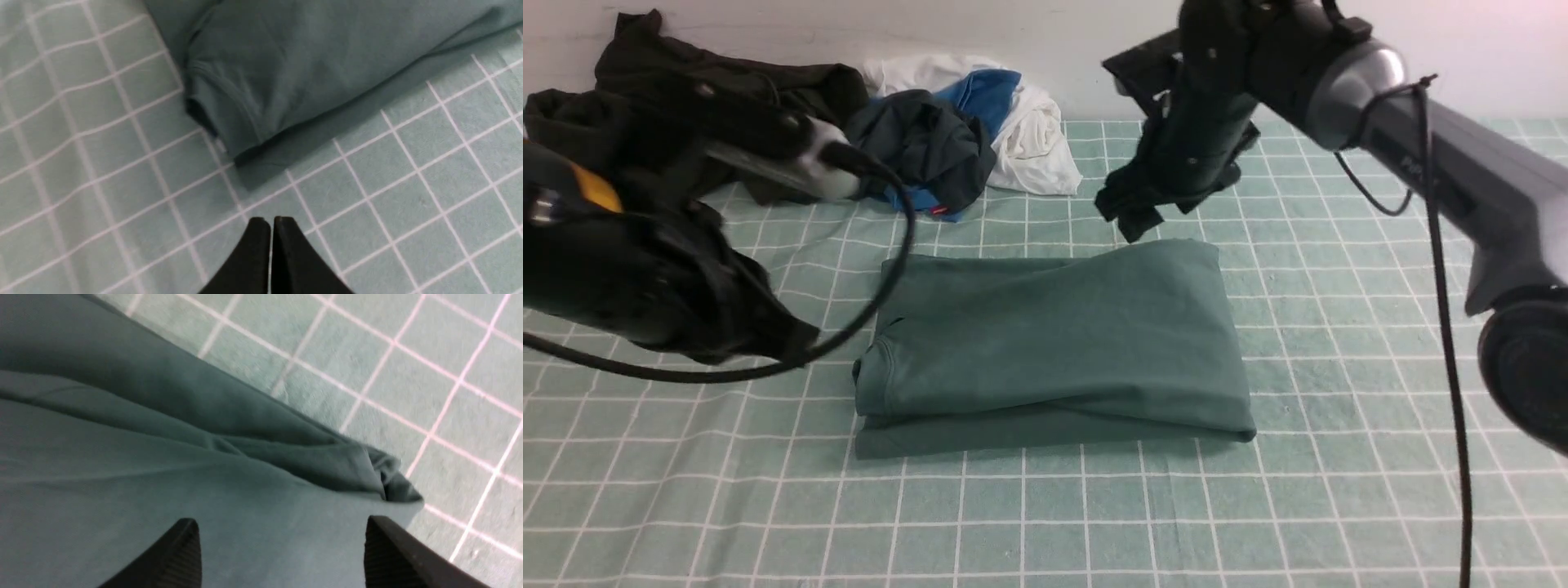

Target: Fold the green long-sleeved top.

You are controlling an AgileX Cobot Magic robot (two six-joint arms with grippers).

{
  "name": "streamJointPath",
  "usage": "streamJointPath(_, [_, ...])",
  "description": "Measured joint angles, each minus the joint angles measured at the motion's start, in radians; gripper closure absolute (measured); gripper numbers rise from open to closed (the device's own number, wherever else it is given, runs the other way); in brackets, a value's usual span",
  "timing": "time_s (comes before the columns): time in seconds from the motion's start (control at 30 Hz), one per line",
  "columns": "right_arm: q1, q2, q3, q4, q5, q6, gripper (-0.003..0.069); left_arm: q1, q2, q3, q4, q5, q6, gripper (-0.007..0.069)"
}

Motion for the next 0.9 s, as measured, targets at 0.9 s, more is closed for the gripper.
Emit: streamJointPath(0.9, [-0.126,-0.051,0.098,0.081,-0.14,-0.042,0.0176,-0.064,0.409,-0.073,-0.13,-0.298,0.337,0.0628])
